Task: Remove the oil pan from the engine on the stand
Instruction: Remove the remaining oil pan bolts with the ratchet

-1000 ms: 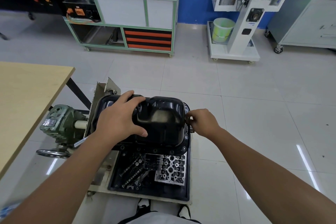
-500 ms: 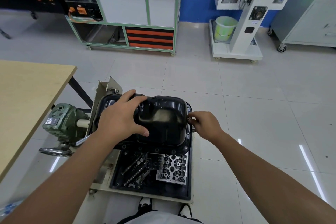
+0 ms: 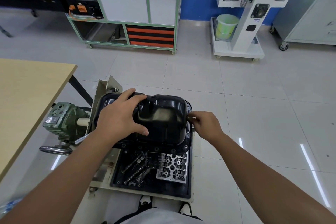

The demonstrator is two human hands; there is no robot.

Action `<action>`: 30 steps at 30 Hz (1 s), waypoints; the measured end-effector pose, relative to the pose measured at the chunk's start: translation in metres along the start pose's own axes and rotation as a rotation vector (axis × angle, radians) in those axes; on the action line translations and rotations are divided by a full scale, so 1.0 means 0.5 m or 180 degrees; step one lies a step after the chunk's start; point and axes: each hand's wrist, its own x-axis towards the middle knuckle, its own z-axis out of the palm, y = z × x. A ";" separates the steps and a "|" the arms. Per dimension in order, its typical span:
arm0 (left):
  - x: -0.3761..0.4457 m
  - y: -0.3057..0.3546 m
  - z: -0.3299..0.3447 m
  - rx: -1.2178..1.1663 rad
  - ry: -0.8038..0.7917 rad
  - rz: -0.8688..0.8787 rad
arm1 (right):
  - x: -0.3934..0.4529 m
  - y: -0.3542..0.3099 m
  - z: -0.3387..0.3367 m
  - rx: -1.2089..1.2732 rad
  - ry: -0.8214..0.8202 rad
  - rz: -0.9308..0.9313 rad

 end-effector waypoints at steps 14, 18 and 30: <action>-0.002 0.001 -0.001 -0.0014 0.0042 0.0028 | -0.009 0.003 0.020 0.0449 0.0045 0.0143; -0.002 0.003 -0.002 -0.0049 0.0044 0.0007 | -0.013 0.014 0.027 0.0847 0.0088 0.0207; -0.005 0.009 -0.007 -0.0085 0.0055 -0.0003 | -0.013 0.004 0.049 0.1175 0.0290 0.0660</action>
